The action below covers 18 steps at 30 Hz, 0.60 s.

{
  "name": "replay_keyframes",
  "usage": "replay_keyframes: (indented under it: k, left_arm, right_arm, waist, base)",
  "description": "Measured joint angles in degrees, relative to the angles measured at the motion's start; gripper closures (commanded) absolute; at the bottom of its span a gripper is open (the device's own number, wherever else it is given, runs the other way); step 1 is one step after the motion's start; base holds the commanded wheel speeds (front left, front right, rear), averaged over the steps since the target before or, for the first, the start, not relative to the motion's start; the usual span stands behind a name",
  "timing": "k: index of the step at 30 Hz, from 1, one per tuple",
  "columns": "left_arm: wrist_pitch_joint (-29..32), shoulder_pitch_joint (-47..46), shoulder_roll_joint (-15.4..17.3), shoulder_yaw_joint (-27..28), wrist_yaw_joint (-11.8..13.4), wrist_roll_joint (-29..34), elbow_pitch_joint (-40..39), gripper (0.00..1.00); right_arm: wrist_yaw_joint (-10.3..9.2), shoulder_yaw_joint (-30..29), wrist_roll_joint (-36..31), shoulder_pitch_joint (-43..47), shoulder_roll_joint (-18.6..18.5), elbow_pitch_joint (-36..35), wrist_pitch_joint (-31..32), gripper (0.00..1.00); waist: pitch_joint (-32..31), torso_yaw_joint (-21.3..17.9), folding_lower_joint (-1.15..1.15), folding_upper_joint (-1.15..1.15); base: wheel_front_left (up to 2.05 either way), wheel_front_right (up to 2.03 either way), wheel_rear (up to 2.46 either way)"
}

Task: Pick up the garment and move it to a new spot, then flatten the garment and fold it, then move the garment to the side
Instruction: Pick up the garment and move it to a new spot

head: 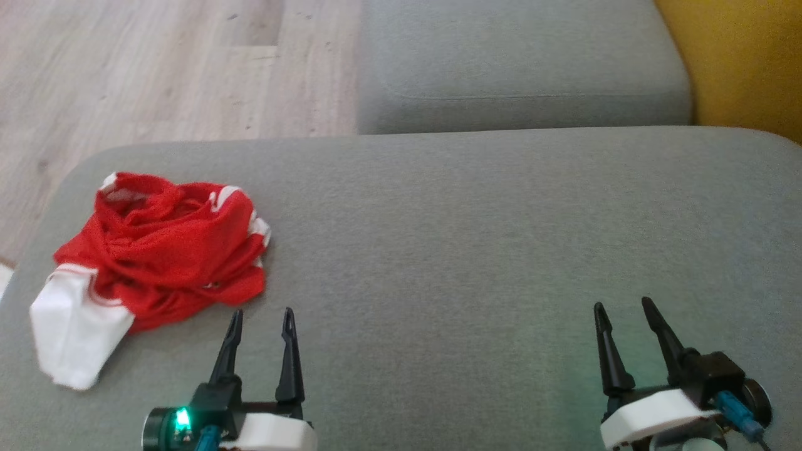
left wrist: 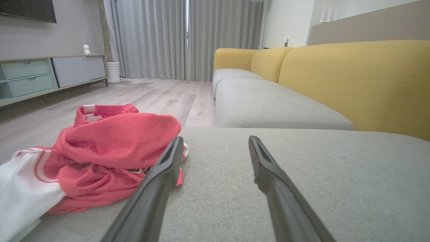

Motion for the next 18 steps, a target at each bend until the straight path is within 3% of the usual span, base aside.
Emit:
replay_keyframes:
  k: [6, 18]
  left_arm:
    - [0.0, -0.1, 0.0, 0.0, 0.0, 0.0, -0.1, 0.0]
    - [0.0, -0.1, 0.2, 2.3, -0.1, 1.0, -1.4, 0.0]
  right_arm:
    - [0.0, -0.4, 0.0, 0.3, 0.0, -0.1, 0.0, 0.0]
    - [0.0, 0.0, 0.5, 0.0, 0.0, -1.2, 0.0, 0.0]
  waist:
    - [0.9, 4.5, 0.0, 0.0]
    - [2.7, 17.4, 0.0, 0.0]
  base:
    - [0.0, 0.0, 0.0]
    - [0.0, 0.0, 0.0]
